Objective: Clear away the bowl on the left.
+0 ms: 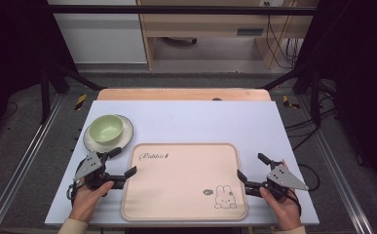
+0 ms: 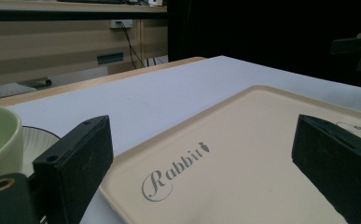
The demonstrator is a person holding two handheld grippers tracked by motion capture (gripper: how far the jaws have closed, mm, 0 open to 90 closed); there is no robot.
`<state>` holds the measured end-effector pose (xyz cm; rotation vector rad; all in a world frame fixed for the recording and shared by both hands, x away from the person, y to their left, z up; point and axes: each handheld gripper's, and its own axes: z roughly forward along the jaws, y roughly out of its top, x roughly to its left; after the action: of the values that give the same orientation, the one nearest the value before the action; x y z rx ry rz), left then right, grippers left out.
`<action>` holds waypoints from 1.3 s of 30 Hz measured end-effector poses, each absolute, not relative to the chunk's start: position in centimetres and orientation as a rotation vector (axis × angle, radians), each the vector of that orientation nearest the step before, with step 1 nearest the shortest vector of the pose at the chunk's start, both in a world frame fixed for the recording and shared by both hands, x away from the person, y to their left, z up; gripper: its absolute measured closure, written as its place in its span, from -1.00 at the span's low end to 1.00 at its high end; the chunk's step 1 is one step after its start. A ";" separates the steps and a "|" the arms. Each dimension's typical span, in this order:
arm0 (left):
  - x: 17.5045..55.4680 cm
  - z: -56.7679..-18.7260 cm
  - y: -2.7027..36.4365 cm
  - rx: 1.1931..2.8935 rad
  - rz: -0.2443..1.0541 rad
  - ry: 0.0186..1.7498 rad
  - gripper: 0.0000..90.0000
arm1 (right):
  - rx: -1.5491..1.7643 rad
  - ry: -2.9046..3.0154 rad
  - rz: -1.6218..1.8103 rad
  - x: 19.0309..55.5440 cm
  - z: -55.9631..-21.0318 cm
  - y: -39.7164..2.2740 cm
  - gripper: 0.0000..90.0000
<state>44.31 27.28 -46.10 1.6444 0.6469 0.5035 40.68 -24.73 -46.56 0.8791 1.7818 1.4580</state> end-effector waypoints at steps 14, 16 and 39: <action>44.4 -46.1 27.6 1.651 0.525 0.714 -0.90 | 0.894 1.780 1.442 40.7 -46.6 -24.7 -0.84; 44.4 -46.1 27.5 1.659 0.525 0.714 -0.89 | 0.896 1.781 1.432 40.7 -46.6 -24.7 -0.84; 47.1 -39.9 27.5 1.826 0.694 0.838 -0.80 | 0.905 1.762 1.434 40.3 -46.2 -24.7 -0.86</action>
<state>47.09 27.49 -39.89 1.8257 0.8380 0.6942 40.29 -24.66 -46.19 0.9048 1.7615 1.4344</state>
